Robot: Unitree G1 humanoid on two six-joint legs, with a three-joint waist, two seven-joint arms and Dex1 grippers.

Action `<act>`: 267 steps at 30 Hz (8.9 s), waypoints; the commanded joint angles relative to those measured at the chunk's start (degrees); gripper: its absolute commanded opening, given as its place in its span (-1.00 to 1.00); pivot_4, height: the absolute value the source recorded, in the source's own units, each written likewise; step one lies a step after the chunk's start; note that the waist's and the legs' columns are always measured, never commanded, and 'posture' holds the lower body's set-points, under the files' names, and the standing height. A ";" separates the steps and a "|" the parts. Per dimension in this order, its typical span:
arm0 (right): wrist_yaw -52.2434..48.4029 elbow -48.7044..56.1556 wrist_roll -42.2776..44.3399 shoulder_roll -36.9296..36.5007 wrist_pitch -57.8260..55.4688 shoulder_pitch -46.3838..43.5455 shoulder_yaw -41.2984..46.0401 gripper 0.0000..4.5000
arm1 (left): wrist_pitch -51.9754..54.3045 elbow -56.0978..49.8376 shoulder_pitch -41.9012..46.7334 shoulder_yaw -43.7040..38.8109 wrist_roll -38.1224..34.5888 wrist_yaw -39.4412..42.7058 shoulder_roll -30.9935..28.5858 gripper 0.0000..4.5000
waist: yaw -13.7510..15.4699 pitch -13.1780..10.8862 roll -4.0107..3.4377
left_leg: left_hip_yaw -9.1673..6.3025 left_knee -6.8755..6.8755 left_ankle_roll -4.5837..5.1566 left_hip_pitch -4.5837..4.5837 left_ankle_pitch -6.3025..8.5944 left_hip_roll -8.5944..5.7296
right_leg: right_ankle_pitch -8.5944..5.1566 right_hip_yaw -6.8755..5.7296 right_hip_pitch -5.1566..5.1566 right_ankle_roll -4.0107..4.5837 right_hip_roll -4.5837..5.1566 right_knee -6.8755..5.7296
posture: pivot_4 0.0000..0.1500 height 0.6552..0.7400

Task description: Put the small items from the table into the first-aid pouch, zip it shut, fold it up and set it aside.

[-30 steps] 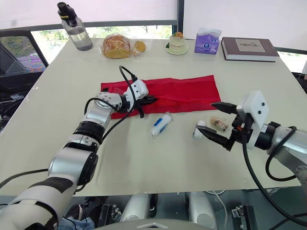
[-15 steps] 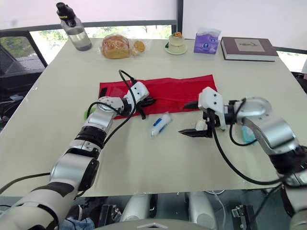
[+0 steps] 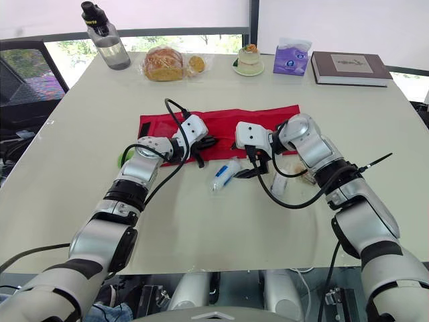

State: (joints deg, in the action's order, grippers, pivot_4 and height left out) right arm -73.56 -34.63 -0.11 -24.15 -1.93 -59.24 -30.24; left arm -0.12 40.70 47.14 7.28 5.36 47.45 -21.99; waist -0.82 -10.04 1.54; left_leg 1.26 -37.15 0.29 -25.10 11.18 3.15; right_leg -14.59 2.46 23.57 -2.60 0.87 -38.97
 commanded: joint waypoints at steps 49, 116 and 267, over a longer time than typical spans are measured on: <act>1.82 55.03 6.21 -17.96 -34.15 23.16 10.07 0.97 | -1.40 -1.58 -0.98 1.40 -1.25 0.22 1.01 -1.00 | 0.10 -0.01 -0.03 | -0.02 -0.02 -0.01 0.02 0.00 -0.02 | -0.01 0.00 -0.02 -0.01 0.02 -0.02 | 1.00 1.00; 27.42 37.42 -1.39 -8.92 -66.31 5.48 -0.56 -0.97 | 22.58 -26.46 -5.17 5.93 -0.81 -3.44 6.67 -1.00 | -0.02 0.00 -0.05 | -0.08 -0.02 0.00 -0.09 0.00 -0.04 | -0.01 -0.04 0.03 0.00 0.04 0.01 | 1.00 1.00; -0.44 52.76 44.19 -30.64 -33.70 89.34 97.54 0.96 | 11.97 -9.22 -1.10 1.98 -6.54 -2.45 1.19 -1.00 | 0.06 0.03 -0.09 | 0.01 0.28 -0.01 0.26 0.01 -0.08 | -0.18 0.14 -0.14 -0.23 0.03 0.18 | 1.00 1.00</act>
State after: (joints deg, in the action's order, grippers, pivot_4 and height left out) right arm -73.63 18.46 44.18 -54.69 -37.08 30.51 66.96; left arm 12.02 31.07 45.16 10.01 -1.73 45.46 -20.12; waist -0.76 -10.01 1.45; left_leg 1.26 -36.87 0.28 -24.84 11.19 3.07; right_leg -14.77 2.60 23.43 -2.82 0.90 -38.79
